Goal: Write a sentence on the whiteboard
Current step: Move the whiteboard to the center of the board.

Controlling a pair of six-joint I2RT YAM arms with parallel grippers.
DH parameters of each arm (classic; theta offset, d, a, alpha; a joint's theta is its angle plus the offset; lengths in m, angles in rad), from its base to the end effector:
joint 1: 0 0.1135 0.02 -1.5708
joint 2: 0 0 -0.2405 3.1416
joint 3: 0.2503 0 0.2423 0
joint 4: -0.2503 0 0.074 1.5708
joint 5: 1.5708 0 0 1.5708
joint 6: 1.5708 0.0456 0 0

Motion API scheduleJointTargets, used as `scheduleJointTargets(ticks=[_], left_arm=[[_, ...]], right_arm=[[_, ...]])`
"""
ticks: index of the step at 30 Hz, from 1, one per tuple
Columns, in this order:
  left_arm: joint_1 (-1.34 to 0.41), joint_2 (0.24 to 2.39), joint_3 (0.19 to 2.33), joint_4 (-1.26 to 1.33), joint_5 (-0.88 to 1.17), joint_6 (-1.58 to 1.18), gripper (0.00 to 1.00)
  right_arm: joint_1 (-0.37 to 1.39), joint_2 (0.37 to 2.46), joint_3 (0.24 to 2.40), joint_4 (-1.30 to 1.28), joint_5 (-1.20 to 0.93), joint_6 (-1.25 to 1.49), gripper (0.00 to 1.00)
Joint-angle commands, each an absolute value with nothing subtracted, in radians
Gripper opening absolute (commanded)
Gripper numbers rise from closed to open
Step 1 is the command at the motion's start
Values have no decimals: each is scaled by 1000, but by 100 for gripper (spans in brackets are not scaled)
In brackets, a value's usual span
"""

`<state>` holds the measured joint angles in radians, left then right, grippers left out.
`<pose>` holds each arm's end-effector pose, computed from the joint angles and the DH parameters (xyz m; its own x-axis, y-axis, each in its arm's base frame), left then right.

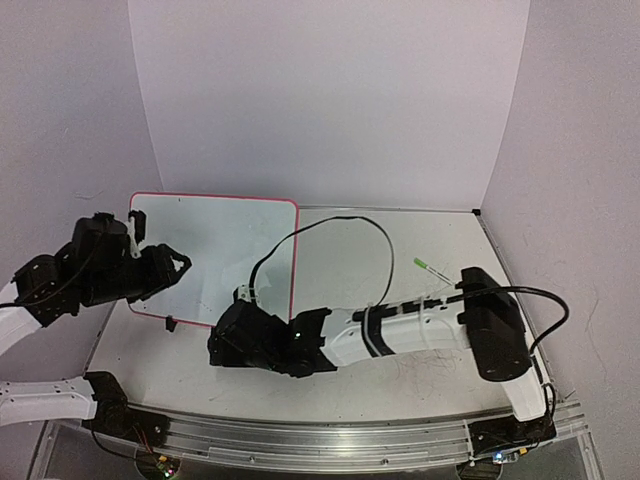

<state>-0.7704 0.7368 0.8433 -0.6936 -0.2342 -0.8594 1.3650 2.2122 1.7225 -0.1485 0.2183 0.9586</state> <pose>0.1275 -0.1090 0.2942 -0.6676 -0.3788 -0.6409 0.0507 0.8358 -0.5467 0.1107 0.4820 0.1781 -0.8230 -0.0325 -0.5671 -0.4291 0.6898 0.5832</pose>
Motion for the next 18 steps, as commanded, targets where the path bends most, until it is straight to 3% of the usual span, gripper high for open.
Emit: scheduleJointTargets(ticks=[1, 8, 18], left_arm=[[-769, 662, 969, -776, -261, -755, 58], [-769, 569, 1030, -779, -242, -749, 63], [-768, 535, 1071, -811, -219, -724, 72]], right_arm=[[1365, 2290, 1829, -160, 332, 1038, 74], [1361, 2421, 1926, -164, 378, 1069, 60], [1330, 2531, 2003, -182, 417, 1076, 52]])
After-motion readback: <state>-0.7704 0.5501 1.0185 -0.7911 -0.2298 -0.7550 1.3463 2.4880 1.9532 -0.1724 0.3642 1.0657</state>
